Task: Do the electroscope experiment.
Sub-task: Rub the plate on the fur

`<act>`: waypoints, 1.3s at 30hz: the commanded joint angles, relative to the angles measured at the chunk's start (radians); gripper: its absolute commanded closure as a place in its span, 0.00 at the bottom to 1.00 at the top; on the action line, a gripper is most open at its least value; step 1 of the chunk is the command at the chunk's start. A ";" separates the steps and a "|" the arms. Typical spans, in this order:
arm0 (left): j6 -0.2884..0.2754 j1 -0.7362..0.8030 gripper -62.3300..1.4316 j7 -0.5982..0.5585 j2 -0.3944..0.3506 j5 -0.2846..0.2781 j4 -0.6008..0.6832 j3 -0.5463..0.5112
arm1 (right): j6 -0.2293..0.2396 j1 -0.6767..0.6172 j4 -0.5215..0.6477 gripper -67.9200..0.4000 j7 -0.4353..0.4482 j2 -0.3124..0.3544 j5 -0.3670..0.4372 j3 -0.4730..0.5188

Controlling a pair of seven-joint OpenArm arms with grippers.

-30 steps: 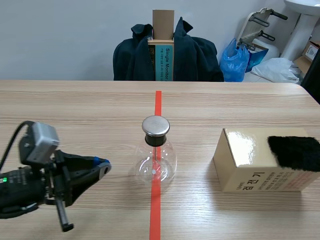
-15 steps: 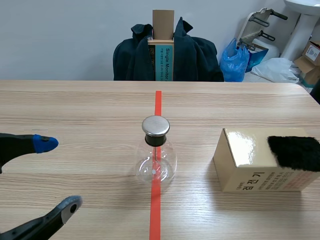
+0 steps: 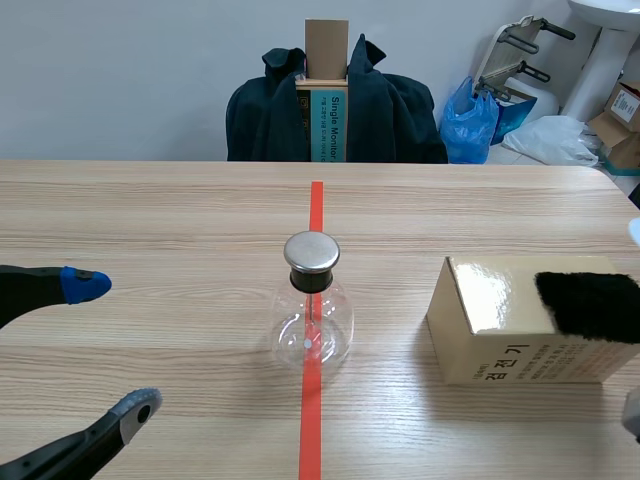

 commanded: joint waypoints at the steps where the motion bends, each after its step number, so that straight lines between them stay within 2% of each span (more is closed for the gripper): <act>1: 0.002 -0.008 0.00 -0.014 0.008 -0.010 0.007 -0.008 | 0.008 0.017 -0.007 0.98 0.005 0.013 -0.011 0.005; 8: 0.002 -0.008 0.00 -0.006 0.008 -0.009 0.007 -0.008 | 0.066 0.078 -0.110 0.98 0.004 0.014 -0.086 -0.015; 16: 0.002 -0.008 0.00 -0.005 0.007 -0.006 0.007 -0.008 | 0.126 0.085 -0.124 0.98 0.009 0.014 -0.134 -0.027; 18: 0.002 -0.008 0.00 0.005 0.007 -0.006 0.007 -0.008 | 0.156 0.085 -0.124 0.98 0.017 0.016 -0.139 -0.027; 22: 0.002 -0.008 0.00 0.013 0.007 -0.006 0.007 -0.008 | 0.209 0.079 -0.124 0.98 0.149 0.022 -0.159 -0.027; 24: 0.002 -0.008 0.00 0.012 0.007 -0.006 0.007 -0.008 | 0.208 0.080 -0.124 0.98 0.163 0.020 -0.159 -0.027; 28: 0.002 -0.008 0.00 0.012 0.007 -0.006 0.007 -0.008 | 0.172 0.080 -0.124 0.98 -0.032 0.019 -0.159 -0.026; 29: 0.002 -0.008 0.00 0.012 0.007 -0.006 0.007 -0.008 | 0.172 0.080 -0.124 0.98 -0.033 0.019 -0.159 -0.026; 32: 0.002 -0.008 0.00 0.011 0.007 -0.006 0.007 -0.008 | 0.199 0.079 -0.124 0.98 0.079 0.017 -0.159 -0.040; 33: 0.002 -0.008 0.00 0.011 0.007 -0.006 0.007 -0.008 | 0.199 0.072 -0.124 0.98 0.085 0.014 -0.159 -0.048; 35: 0.002 -0.008 0.00 0.012 0.008 -0.006 0.007 -0.008 | 0.185 0.062 -0.124 0.98 0.014 0.013 -0.164 -0.053; 37: 0.002 -0.008 0.00 0.012 0.007 -0.006 0.007 -0.008 | 0.140 0.052 -0.124 0.98 -0.098 0.014 -0.175 -0.046; 39: 0.002 -0.008 0.00 0.011 0.007 -0.006 0.007 -0.008 | 0.135 0.049 -0.124 0.98 -0.093 0.018 -0.162 -0.038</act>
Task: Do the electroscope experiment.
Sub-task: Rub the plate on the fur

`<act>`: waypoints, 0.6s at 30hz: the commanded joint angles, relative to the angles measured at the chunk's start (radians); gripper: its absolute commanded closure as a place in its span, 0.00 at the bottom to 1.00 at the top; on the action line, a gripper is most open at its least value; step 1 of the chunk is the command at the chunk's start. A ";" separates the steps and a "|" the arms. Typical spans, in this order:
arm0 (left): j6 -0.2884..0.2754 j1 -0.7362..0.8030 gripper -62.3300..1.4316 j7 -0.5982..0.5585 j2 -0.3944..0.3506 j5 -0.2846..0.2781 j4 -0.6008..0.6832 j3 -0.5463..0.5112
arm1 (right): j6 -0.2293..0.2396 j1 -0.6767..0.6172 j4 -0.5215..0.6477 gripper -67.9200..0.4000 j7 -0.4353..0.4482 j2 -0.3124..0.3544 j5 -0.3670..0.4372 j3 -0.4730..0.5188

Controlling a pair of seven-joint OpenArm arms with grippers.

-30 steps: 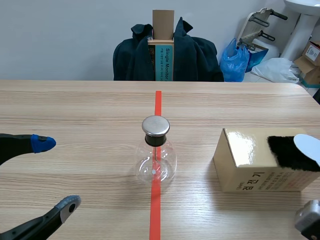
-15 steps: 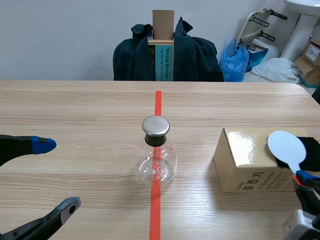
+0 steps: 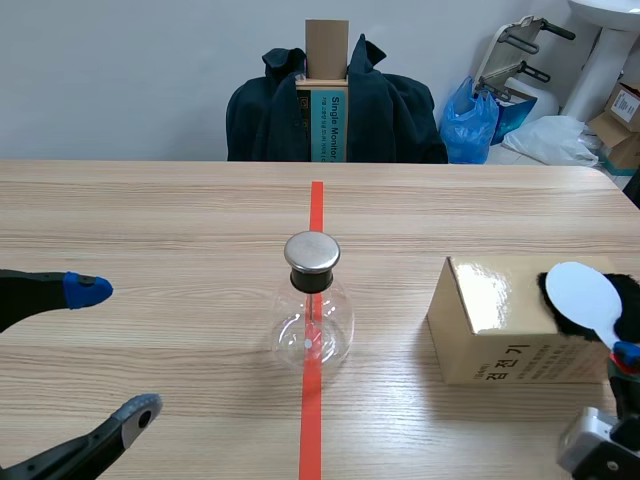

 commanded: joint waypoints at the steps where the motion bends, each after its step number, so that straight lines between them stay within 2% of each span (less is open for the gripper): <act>1: 0.002 -0.008 0.00 -0.014 0.007 -0.008 0.007 -0.008 | 0.018 -0.016 0.000 0.98 0.031 0.016 0.032 0.018; 3: 0.002 -0.008 0.00 -0.014 0.008 -0.008 0.007 -0.008 | 0.019 -0.016 0.001 0.98 0.096 0.008 0.033 -0.002; 4: 0.002 -0.008 0.00 -0.014 0.008 -0.008 0.007 -0.008 | 0.011 -0.016 0.003 0.98 0.093 0.003 0.032 -0.013; 7: 0.002 -0.008 0.00 -0.014 0.008 -0.008 0.007 -0.008 | -0.101 -0.016 0.014 0.98 -0.069 -0.008 0.031 -0.016; 8: 0.002 -0.008 0.00 -0.014 0.008 -0.008 0.007 -0.008 | -0.128 -0.022 0.014 0.98 -0.098 -0.005 0.032 -0.012; 9: 0.002 -0.008 0.00 -0.014 0.008 -0.008 0.007 -0.008 | -0.132 -0.028 0.014 0.98 -0.088 -0.001 0.034 -0.009; 12: 0.002 -0.008 0.00 -0.016 0.008 -0.008 0.007 -0.008 | -0.137 -0.033 0.021 0.98 0.079 -0.001 0.064 -0.023; 13: 0.002 -0.008 0.00 -0.017 0.008 -0.008 0.007 -0.008 | -0.140 -0.033 0.033 0.98 0.099 -0.003 0.063 -0.032; 14: 0.002 -0.008 0.00 -0.017 0.008 -0.008 0.007 -0.008 | -0.141 -0.039 0.045 0.98 0.081 -0.004 0.063 -0.040; 18: 0.002 -0.008 0.00 -0.017 0.008 -0.008 0.007 -0.008 | -0.157 -0.049 0.066 0.98 -0.117 -0.002 0.063 -0.032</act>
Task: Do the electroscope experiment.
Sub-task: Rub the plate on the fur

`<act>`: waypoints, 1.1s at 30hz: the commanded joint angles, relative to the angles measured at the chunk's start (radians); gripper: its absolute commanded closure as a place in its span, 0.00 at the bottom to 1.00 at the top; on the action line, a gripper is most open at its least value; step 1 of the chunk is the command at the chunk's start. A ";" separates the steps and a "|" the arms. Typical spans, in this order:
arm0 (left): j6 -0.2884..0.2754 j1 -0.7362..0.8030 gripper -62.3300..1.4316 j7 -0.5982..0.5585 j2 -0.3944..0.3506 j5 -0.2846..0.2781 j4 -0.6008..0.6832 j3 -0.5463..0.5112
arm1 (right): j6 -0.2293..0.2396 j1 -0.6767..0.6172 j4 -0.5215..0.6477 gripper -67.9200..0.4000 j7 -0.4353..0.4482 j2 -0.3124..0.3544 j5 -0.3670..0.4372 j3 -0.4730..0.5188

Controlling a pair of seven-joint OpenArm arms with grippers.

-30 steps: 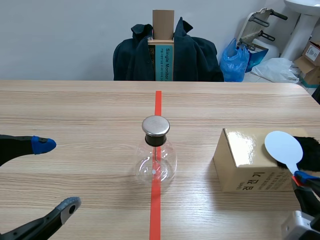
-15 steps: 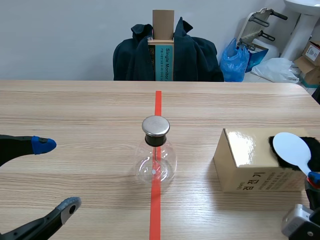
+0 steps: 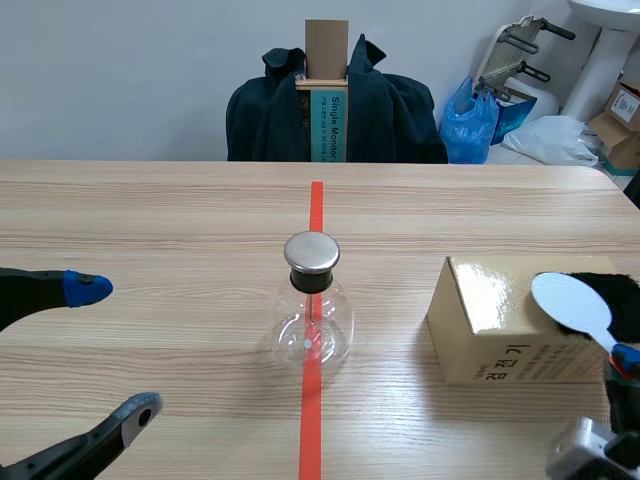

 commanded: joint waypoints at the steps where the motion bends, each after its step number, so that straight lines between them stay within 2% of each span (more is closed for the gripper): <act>1: 0.002 -0.008 0.00 -0.013 0.008 -0.009 0.007 -0.008 | 0.005 -0.002 0.015 0.98 -0.016 0.017 0.011 0.031; 3: 0.002 -0.008 0.00 -0.013 0.008 -0.009 0.007 -0.008 | 0.032 -0.007 0.015 0.98 0.014 0.014 0.011 0.020; 5: 0.002 -0.008 0.00 -0.013 0.008 -0.009 0.007 -0.008 | 0.035 -0.004 0.018 0.98 0.040 0.009 0.028 -0.010; 10: 0.002 -0.008 0.00 -0.013 0.008 -0.009 0.007 -0.008 | 0.032 -0.008 0.018 0.98 -0.109 0.014 0.012 -0.002; 11: 0.002 -0.008 0.00 -0.013 0.008 -0.009 0.007 -0.008 | 0.041 -0.011 0.018 0.98 -0.090 0.022 0.010 0.000; 13: 0.002 -0.008 0.00 -0.013 0.008 -0.009 0.007 -0.008 | 0.058 -0.013 0.018 0.98 0.014 0.027 0.010 -0.006; 15: 0.002 -0.008 0.00 -0.013 0.008 -0.009 0.007 -0.008 | 0.051 -0.012 0.023 0.98 0.060 0.021 0.012 -0.023; 17: 0.002 -0.008 0.00 -0.013 0.008 -0.009 0.007 -0.008 | 0.014 -0.016 0.028 0.98 -0.027 0.013 0.023 -0.024; 19: 0.002 -0.008 0.00 -0.013 0.008 -0.009 0.007 -0.008 | 0.006 -0.023 0.028 0.98 -0.095 0.017 0.022 -0.016; 20: 0.002 -0.008 0.00 -0.013 0.008 -0.009 0.007 -0.008 | 0.015 -0.028 0.028 0.98 -0.087 0.022 0.021 -0.014; 23: 0.002 -0.008 0.00 -0.013 0.008 -0.009 0.007 -0.008 | 0.028 -0.020 0.031 0.98 0.017 0.022 0.018 -0.019; 24: 0.002 -0.008 0.00 -0.013 0.008 -0.009 0.007 -0.008 | 0.027 -0.018 0.034 0.98 0.014 0.017 0.019 -0.021; 27: 0.002 -0.008 0.00 -0.013 0.008 -0.009 0.007 -0.008 | 0.010 -0.020 0.043 0.98 -0.088 0.017 0.019 -0.015; 28: 0.002 -0.008 0.00 -0.013 0.008 -0.009 0.007 -0.008 | 0.014 -0.021 0.043 0.98 -0.092 0.022 0.019 -0.010; 33: 0.002 -0.008 0.00 -0.013 0.008 -0.009 0.007 -0.008 | 0.012 -0.015 0.061 0.98 0.001 0.032 0.024 -0.011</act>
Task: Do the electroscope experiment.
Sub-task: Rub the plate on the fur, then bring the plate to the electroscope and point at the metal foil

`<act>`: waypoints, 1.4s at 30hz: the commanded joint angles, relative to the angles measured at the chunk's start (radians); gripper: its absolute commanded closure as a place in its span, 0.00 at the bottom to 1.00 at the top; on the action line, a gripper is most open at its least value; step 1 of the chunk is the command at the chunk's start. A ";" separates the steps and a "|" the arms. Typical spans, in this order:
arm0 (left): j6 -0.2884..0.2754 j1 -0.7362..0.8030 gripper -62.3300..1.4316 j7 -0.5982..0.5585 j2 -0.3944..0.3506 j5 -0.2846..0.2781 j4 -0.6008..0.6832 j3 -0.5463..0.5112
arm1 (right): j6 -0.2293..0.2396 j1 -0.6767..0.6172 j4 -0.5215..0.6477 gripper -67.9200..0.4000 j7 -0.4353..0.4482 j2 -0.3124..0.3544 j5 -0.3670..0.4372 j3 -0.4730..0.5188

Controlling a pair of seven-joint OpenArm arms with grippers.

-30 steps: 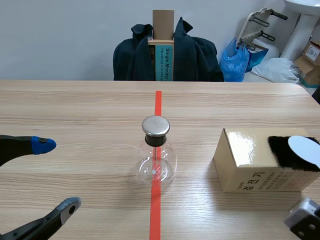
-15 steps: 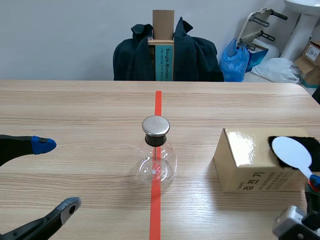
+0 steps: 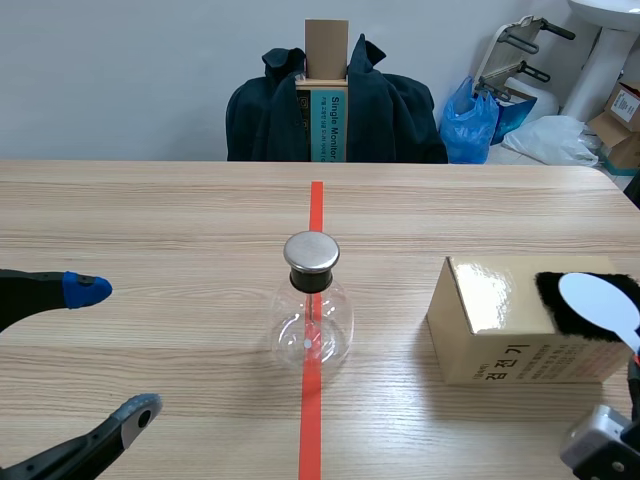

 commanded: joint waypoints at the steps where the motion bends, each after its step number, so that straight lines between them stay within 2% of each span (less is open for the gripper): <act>1: 0.002 -0.008 0.00 -0.014 0.008 -0.010 0.007 -0.008 | -0.008 0.005 0.048 0.98 0.000 0.010 0.011 0.007; 7: 0.002 -0.008 0.00 -0.013 0.008 -0.010 0.007 -0.008 | -0.020 0.005 0.147 0.98 0.002 0.011 0.034 0.007; 13: 0.002 -0.008 0.00 -0.013 0.008 -0.010 0.007 -0.008 | -0.076 0.005 0.258 0.98 0.000 0.023 0.051 0.008; 19: 0.002 -0.008 0.00 -0.013 0.008 -0.010 0.007 -0.008 | -0.076 0.005 0.384 0.98 -0.045 0.064 0.087 0.013; 26: 0.002 -0.014 0.00 0.000 0.008 -0.010 0.006 -0.006 | -0.076 0.005 0.505 0.98 -0.058 0.069 0.124 0.058; 29: 0.000 -0.038 0.00 0.076 0.013 -0.010 0.004 -0.004 | -0.076 0.005 0.534 0.98 -0.058 0.069 0.125 0.069; 30: -0.003 -0.055 0.09 0.111 0.019 -0.010 -0.002 -0.004 | -0.076 0.005 0.542 0.98 -0.058 0.069 0.132 0.072; 34: -0.013 -0.155 0.72 0.214 0.054 -0.010 -0.066 0.019 | -0.075 0.005 0.573 0.98 -0.058 0.069 0.147 0.081; 36: -0.035 -0.220 0.92 0.227 0.066 -0.010 -0.114 0.056 | -0.075 0.005 0.579 0.98 -0.058 0.069 0.146 0.081; 42: -0.048 -0.432 0.93 0.212 0.117 -0.006 -0.308 0.219 | -0.066 0.005 0.580 0.98 -0.053 0.069 0.146 0.080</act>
